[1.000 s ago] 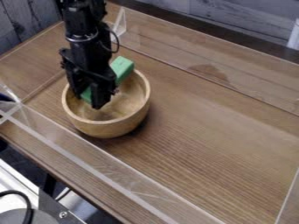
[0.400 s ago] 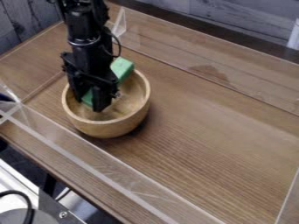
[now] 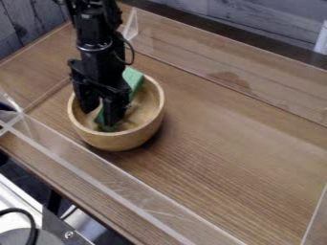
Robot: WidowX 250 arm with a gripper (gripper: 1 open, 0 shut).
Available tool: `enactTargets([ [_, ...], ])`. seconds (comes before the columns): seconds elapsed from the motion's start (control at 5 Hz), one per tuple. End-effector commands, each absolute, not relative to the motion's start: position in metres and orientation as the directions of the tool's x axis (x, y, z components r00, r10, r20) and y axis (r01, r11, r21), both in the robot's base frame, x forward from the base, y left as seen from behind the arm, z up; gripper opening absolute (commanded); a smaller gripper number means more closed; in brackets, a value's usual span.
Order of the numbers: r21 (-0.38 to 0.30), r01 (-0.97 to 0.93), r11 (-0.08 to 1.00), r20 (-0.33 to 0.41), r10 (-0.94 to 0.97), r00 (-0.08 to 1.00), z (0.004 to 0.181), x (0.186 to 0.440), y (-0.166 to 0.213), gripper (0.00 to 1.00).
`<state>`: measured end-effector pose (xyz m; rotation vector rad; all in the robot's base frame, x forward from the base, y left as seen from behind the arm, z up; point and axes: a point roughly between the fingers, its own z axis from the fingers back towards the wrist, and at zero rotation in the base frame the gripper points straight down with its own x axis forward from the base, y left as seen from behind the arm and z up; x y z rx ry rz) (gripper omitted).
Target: Put the green block in the brown bowl
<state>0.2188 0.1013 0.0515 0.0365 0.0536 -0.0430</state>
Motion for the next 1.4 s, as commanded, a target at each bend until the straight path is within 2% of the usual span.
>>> enactTargets([
  [0.0, 0.050, 0.041, 0.998, -0.023, -0.040, 0.999, 0.0648, 0.2256, 0.1023, 1.00],
  [1.2, 0.041, 0.016, 0.999, -0.033, -0.015, 0.999, 0.0683, 0.2295, 0.0970, 1.00],
])
